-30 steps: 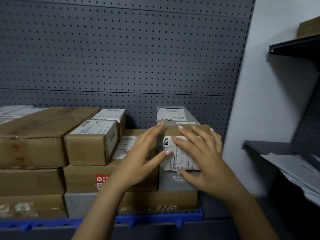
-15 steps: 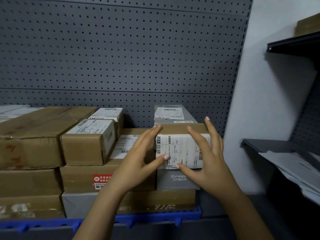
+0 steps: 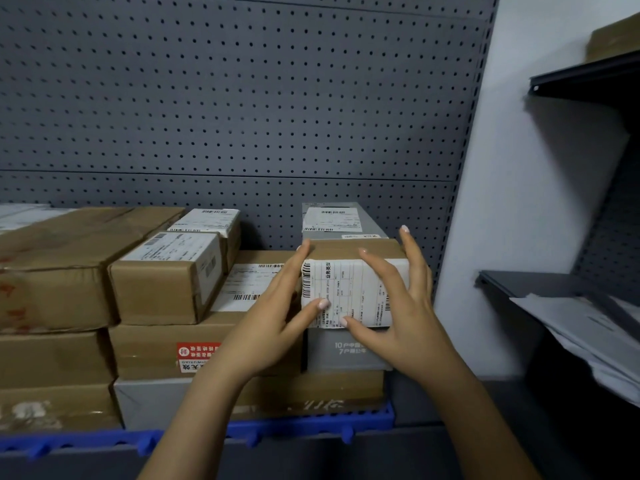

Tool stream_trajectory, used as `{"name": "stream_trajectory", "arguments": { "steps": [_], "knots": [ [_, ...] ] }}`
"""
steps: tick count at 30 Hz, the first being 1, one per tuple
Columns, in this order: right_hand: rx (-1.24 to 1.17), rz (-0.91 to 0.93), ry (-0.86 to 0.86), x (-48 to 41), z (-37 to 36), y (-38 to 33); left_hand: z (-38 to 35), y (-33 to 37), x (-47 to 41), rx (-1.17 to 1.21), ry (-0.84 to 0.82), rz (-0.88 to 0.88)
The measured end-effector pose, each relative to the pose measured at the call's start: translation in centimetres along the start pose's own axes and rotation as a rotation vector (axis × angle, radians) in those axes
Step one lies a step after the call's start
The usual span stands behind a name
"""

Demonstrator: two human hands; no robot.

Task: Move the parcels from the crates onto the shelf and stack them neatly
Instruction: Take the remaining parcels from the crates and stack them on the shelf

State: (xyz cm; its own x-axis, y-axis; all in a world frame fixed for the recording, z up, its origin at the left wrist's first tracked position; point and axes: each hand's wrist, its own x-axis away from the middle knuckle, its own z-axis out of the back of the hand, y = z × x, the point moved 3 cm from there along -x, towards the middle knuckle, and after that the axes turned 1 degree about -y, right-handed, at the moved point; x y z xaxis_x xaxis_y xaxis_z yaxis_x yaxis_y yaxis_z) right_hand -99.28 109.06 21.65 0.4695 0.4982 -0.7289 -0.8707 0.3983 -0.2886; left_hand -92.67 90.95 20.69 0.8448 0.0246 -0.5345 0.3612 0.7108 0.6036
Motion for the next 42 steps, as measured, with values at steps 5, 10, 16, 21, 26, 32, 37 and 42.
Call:
{"name": "stream_trajectory", "arguments": {
  "steps": [5,10,16,21,26,32,37,42],
  "knots": [
    [-0.063,-0.010,0.011,0.3,0.3,-0.1,0.1,0.4,0.4,0.047,0.019,0.023],
    [-0.275,-0.226,0.095,0.9,0.2,1.8,0.3,0.4,0.3,0.054,0.031,0.058],
    [-0.482,-0.344,0.036,1.7,-1.5,3.1,-0.3,0.3,0.3,0.016,-0.007,0.102],
    [-0.500,-0.326,0.054,1.4,-1.6,3.3,-0.4,0.3,0.2,0.035,-0.001,0.101],
    [-0.487,-0.336,0.057,1.7,-1.4,3.4,-0.7,0.3,0.3,0.020,0.013,0.108],
    [-0.469,-0.344,0.058,1.7,-1.4,3.3,-0.7,0.3,0.4,0.014,0.020,0.116],
    [-0.452,-0.346,0.069,1.8,-1.3,3.2,-0.7,0.3,0.3,0.014,0.024,0.108],
    [-0.467,-0.343,0.064,1.8,-1.4,3.2,-0.7,0.2,0.3,0.019,0.029,0.112]
  ]
}}
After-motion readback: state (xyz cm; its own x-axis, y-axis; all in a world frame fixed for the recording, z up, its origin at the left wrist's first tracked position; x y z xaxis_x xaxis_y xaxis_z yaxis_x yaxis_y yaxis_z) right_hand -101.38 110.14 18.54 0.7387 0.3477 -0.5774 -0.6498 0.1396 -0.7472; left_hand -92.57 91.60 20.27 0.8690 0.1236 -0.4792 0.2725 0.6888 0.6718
